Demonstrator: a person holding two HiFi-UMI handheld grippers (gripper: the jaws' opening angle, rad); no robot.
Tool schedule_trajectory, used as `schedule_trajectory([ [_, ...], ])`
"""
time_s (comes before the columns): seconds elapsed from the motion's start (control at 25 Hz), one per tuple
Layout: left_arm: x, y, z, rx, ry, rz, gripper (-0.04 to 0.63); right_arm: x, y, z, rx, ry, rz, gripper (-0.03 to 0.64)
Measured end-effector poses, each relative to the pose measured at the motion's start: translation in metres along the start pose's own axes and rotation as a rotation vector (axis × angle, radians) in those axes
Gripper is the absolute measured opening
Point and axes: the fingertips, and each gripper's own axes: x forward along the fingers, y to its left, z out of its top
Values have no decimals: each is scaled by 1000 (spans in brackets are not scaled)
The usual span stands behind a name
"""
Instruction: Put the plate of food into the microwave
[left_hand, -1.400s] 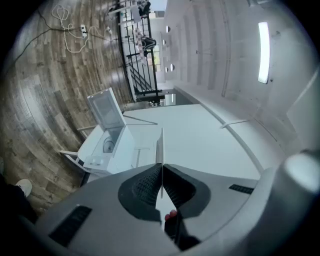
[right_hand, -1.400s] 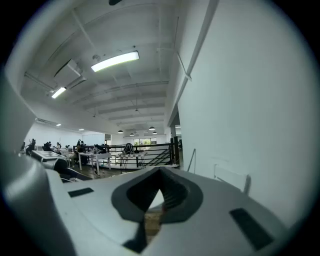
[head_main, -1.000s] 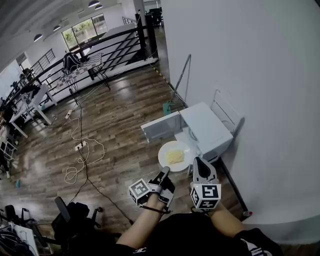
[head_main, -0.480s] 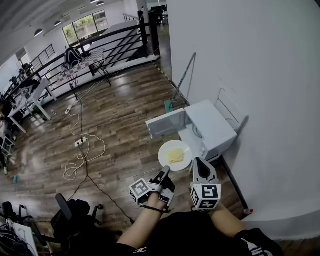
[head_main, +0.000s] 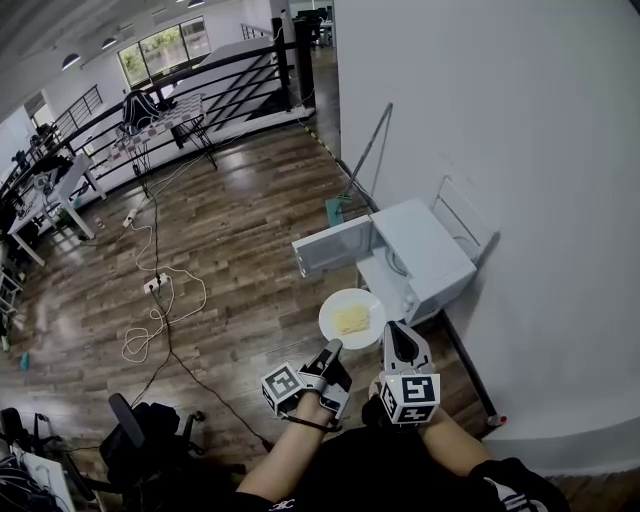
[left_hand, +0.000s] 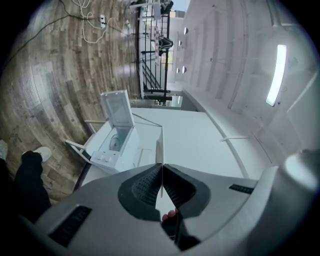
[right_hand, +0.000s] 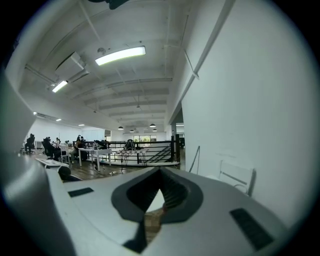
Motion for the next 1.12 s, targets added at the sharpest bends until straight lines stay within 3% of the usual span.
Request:
schedule_trajectory([
  [0.24, 35, 2, 23, 3, -3, 17, 8, 51, -20, 3, 31, -9, 13, 8],
  [0.68, 178, -34, 92, 66, -69, -29, 8, 201, -97, 40, 70, -59, 84, 8],
  [1.12, 272, -13, 115, 54, -60, 46, 8, 294, -166, 32, 125, -8, 72, 8],
])
